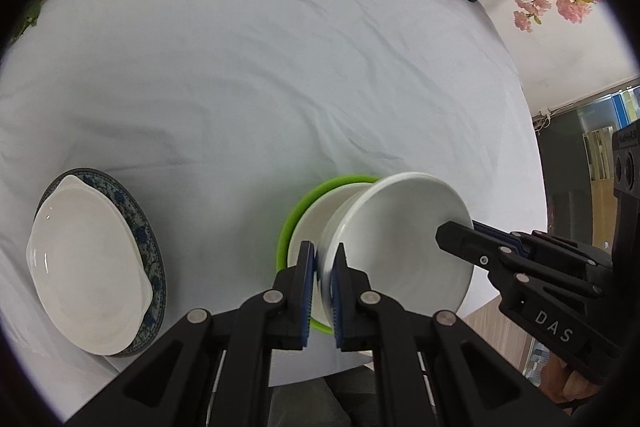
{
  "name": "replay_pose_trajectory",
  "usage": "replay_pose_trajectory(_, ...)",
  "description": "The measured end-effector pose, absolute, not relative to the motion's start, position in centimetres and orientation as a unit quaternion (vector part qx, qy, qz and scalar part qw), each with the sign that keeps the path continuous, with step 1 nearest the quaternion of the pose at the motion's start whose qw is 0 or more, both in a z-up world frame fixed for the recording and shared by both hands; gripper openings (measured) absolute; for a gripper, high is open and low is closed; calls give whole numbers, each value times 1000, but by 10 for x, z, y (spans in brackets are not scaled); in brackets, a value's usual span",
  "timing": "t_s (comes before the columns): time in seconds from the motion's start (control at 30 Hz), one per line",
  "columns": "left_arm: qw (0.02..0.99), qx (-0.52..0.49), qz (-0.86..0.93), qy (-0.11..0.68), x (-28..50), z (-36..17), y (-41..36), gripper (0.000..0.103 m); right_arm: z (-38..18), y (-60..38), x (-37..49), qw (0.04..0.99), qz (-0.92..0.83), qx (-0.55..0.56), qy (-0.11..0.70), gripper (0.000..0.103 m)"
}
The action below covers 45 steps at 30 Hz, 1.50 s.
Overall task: Organize plates and bowls
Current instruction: 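Carry the small white bowl with both grippers and lower it into the white bowl, then open both grippers and withdraw from the bowl stack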
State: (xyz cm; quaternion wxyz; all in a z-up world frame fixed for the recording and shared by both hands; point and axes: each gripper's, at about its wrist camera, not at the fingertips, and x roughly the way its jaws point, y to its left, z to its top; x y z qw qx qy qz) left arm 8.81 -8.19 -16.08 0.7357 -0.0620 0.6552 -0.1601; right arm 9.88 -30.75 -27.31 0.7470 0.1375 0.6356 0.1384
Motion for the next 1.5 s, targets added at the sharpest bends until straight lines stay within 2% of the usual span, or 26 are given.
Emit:
replay_pose_trajectory(0.67,730,-58,-151,665,86,-194,-84,7,-321,-282,106,747,110,129,643,7)
replay_pose_trajectory(1.2,735,-79,-141,659,83,-189,-69,7,-313,-273,105,757,114,111,633,9)
replay_pose_trajectory(1.33,737,-83,-140,656,85,-187,-66,7,-313,-278,101,759,115,111,631,5)
replay_pose_trajectory(1.5,738,-80,-140,655,88,-183,-66,7,-317,-281,103,757,118,117,632,4)
